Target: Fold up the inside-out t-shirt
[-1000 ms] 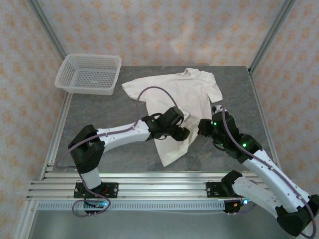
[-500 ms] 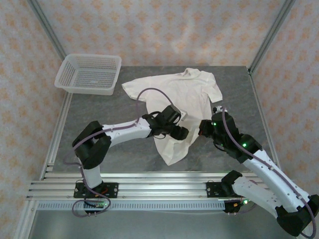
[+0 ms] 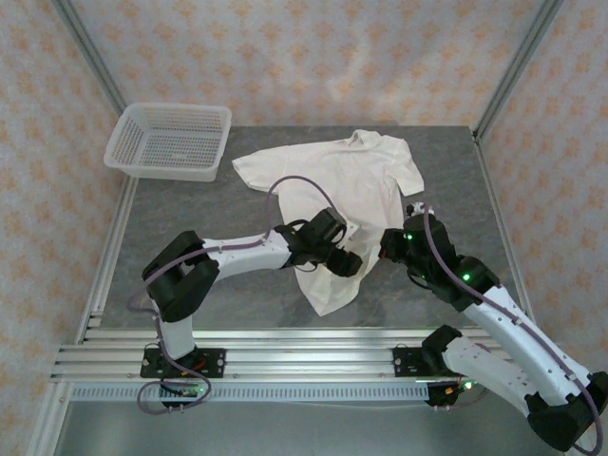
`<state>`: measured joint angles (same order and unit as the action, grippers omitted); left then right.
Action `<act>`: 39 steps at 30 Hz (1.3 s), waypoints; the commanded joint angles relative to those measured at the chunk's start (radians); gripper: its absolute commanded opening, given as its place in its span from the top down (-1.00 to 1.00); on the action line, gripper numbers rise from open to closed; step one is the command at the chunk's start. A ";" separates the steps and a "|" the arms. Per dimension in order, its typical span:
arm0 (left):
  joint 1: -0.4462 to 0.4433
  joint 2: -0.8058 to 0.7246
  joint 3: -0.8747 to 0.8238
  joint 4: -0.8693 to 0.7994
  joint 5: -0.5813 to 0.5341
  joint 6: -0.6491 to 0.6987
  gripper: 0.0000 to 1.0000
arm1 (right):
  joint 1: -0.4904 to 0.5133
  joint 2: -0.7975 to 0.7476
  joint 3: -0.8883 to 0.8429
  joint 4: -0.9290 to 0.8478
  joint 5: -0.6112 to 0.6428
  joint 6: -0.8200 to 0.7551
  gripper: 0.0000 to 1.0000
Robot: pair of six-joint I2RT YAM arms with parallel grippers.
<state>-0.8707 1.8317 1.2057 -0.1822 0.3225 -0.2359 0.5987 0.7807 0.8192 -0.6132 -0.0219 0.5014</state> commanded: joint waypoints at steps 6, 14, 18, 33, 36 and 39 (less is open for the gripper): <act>-0.003 -0.023 0.074 -0.003 -0.179 -0.032 0.72 | -0.004 -0.016 0.017 -0.024 0.051 0.017 1.00; 0.019 -0.186 0.028 -0.088 -0.212 -0.042 1.00 | -0.032 -0.076 -0.068 -0.205 0.481 0.069 0.93; 0.022 -0.207 0.025 -0.104 -0.129 -0.040 1.00 | -0.026 -0.081 -0.083 -0.068 0.083 -0.159 0.41; 0.022 -0.279 0.061 -0.181 -0.112 -0.045 1.00 | 0.430 0.196 -0.511 1.087 0.302 -0.343 1.00; 0.022 -0.290 0.108 -0.246 -0.054 -0.013 1.00 | 0.326 0.279 -0.528 1.159 0.407 -0.443 1.00; 0.023 -0.301 0.145 -0.292 0.035 0.022 1.00 | 0.178 0.316 -0.480 1.136 0.327 -0.533 1.00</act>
<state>-0.8501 1.5772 1.2957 -0.4015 0.2615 -0.2638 0.8616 1.0847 0.3008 0.3965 0.2497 0.1036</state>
